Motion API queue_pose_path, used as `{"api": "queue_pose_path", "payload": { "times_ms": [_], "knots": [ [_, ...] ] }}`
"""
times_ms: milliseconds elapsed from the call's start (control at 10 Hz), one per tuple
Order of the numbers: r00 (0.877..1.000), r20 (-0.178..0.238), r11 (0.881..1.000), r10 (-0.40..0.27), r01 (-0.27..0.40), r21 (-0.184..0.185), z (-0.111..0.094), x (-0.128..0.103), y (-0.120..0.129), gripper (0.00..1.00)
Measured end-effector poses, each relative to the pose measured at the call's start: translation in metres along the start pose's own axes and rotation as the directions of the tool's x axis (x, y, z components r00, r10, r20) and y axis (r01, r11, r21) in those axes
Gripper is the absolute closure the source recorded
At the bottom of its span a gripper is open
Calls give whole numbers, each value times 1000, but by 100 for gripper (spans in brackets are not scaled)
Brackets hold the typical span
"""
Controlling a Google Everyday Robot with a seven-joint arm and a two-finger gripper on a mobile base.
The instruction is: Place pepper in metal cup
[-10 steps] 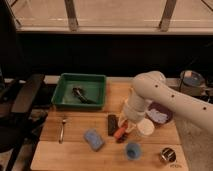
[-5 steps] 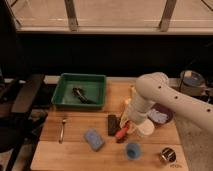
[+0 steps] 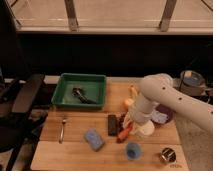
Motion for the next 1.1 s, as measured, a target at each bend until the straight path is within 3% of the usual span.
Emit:
{"api": "queue_pose_path", "payload": {
  "times_ms": [300, 500, 900, 1100],
  "knots": [
    [993, 4, 992, 121, -121, 26, -13, 39, 52, 100],
    [978, 10, 978, 207, -207, 34, -16, 59, 87, 100],
    [931, 47, 931, 363, -365, 24, 6, 62, 152, 100],
    [925, 52, 925, 377, -378, 29, 11, 62, 155, 100]
  ]
}}
